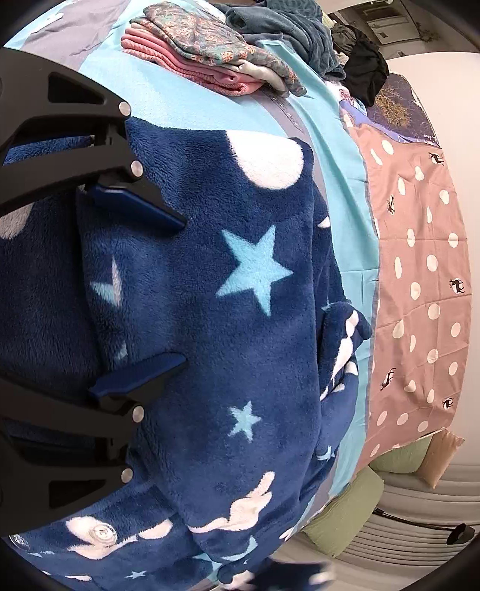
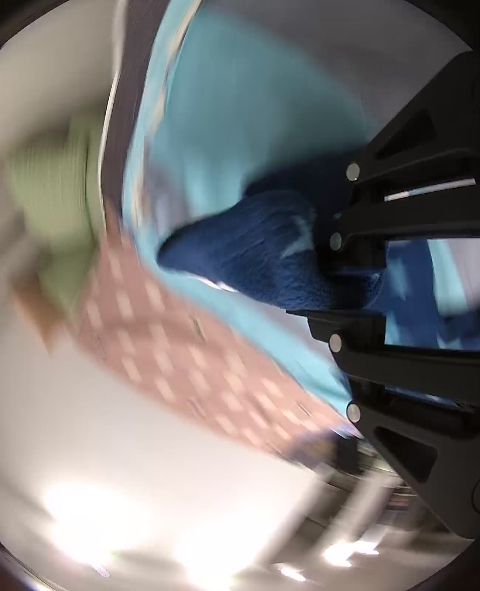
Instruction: Fold small clothes
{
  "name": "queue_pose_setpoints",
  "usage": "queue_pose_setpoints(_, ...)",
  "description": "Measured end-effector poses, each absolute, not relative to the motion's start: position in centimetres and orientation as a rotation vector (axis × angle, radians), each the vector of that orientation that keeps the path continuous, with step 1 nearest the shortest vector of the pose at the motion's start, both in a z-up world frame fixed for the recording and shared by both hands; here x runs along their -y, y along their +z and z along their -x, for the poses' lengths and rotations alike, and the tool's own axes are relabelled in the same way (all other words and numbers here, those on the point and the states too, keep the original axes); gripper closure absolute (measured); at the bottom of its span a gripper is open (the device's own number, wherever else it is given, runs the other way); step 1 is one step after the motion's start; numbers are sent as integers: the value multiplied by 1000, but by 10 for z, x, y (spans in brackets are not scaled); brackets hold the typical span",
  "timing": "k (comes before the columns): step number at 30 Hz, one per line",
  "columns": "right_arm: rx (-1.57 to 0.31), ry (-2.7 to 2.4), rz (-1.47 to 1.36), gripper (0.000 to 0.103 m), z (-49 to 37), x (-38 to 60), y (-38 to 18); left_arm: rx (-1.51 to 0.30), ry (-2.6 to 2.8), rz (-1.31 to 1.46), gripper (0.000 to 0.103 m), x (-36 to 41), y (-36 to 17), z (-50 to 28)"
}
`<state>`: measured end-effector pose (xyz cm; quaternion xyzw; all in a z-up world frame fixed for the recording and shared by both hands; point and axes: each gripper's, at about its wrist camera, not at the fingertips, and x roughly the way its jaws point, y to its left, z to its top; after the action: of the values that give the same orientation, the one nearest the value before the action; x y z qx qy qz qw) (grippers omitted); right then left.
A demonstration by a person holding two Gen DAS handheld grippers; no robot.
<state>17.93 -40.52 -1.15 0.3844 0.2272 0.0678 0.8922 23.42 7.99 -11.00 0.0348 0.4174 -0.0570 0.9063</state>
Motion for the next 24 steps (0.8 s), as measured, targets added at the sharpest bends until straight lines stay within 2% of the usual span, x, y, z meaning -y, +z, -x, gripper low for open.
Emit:
queue_pose_setpoints(5,-540,481,-531,90,-197,255,15,-861,-124,-63,33,-81,-109,-233)
queue_pose_setpoints(10,-735,615,-304,90,-204,149,-32,-861,-138,-46,31,-84,-109,-233)
queue_pose_setpoints(13,-867,601,-258,90,-211,130,-76,-861,-149,-37,29,-85,-109,-233)
queue_pose_setpoints(18,-843,605,-250,89,-194,129,-92,-850,-233,80,26,-98,-99,-230)
queue_pose_setpoints(22,-816,599,-193,87,-196,118,-93,-841,-518,458,26,-111,-84,-223)
queue_pose_setpoints(24,-800,595,-171,84,-194,114,-93,-852,-585,512,24,-104,-81,-223)
